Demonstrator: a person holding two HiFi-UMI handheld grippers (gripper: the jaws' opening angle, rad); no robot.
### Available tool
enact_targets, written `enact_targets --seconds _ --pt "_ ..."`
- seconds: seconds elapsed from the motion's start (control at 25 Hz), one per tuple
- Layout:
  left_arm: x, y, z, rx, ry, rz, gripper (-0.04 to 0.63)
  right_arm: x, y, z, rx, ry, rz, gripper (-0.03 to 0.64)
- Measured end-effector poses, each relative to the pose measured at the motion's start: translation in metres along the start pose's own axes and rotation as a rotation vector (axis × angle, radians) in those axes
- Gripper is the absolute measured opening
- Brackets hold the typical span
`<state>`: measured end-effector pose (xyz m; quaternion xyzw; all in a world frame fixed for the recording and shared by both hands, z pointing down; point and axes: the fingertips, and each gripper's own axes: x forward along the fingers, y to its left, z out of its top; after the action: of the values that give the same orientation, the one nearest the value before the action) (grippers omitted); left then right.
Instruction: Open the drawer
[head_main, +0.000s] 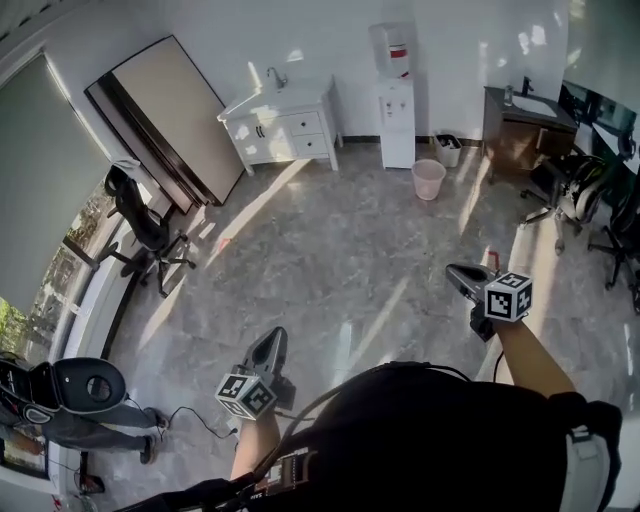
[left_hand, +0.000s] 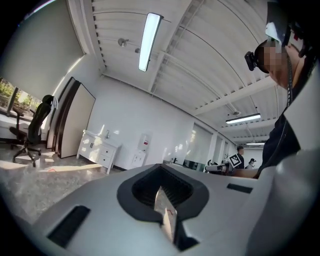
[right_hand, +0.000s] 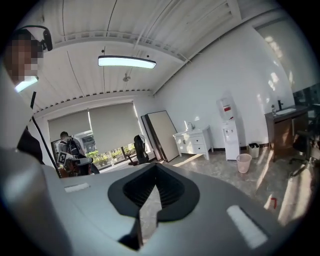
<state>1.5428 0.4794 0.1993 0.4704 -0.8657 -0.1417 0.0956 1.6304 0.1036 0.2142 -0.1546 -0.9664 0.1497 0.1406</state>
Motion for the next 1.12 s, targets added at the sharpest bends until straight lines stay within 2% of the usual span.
enact_targets --seconds 0.24,0.52,0.84,1.12 --pt "0.030 0.087 0.053 0.038 -0.009 -0.059 -0.009 0.077 0.009 0.031 -0.006 -0.043 -0.055 0.002" --pt "0.041 0.173 0.070 0.030 0.012 -0.063 -0.009 0.161 0.024 0.038 -0.017 -0.037 -0.057 0.002" --pt "0.063 0.215 0.069 0.005 0.021 -0.019 -0.009 0.217 -0.003 0.043 0.015 0.008 -0.034 0.002" --pt "0.114 0.235 0.077 0.013 0.003 0.076 -0.009 0.283 -0.055 0.066 0.005 0.041 0.073 0.002"
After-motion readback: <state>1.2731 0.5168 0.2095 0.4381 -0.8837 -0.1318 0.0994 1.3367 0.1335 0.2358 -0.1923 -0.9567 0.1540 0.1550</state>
